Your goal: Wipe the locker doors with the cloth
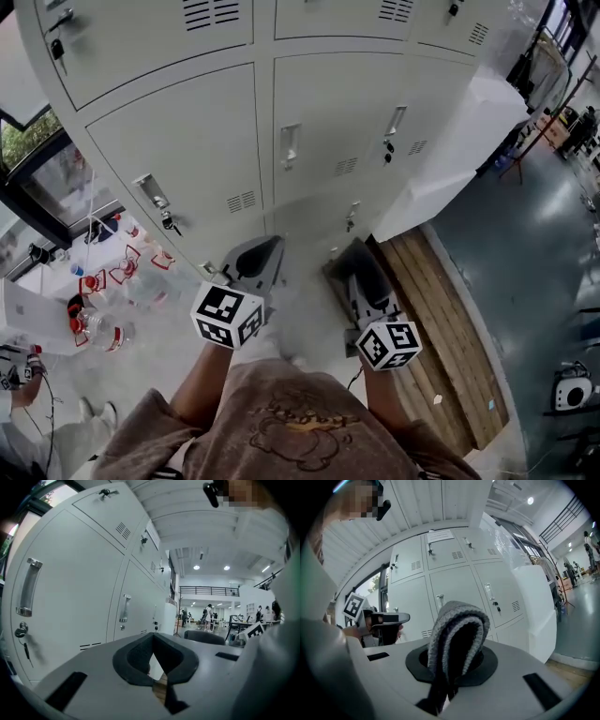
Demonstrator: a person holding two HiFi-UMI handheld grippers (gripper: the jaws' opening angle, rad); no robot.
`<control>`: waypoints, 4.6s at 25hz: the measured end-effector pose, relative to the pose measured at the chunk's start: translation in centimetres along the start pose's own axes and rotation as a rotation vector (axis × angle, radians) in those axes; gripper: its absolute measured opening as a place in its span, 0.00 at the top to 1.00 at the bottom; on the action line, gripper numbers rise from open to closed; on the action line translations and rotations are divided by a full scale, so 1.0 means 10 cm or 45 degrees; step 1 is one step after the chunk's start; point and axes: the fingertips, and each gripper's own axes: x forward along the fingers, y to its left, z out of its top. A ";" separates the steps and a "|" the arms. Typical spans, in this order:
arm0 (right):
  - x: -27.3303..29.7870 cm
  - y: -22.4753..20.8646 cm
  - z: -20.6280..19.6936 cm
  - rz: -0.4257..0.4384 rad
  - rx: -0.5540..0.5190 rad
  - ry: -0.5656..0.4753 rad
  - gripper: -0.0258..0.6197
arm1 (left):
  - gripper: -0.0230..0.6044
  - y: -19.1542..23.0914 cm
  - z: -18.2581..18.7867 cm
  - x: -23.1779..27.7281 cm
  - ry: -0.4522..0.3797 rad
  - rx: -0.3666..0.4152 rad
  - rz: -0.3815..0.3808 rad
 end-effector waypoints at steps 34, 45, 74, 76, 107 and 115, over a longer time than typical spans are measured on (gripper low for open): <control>0.92 0.39 1.22 0.306 -0.155 -0.153 0.90 | 0.97 0.33 0.07 0.18 0.005 -0.006 -0.038; 1.44 0.97 1.97 0.533 -0.277 -0.192 0.90 | 0.97 0.37 0.03 0.16 0.014 0.002 -0.036; 2.32 1.26 2.45 0.557 -0.525 -0.181 0.90 | 0.97 0.48 0.14 0.46 0.007 0.019 -0.111; 2.32 1.21 2.46 0.548 -0.525 -0.185 0.90 | 0.97 0.48 0.16 0.49 0.002 0.021 -0.117; 2.40 -0.56 2.80 0.145 -0.487 -0.196 0.90 | 0.97 0.46 0.12 0.78 0.015 -0.015 -0.117; 2.40 -0.92 2.91 0.014 -0.457 -0.204 0.90 | 0.97 0.45 0.08 0.74 0.026 -0.025 -0.104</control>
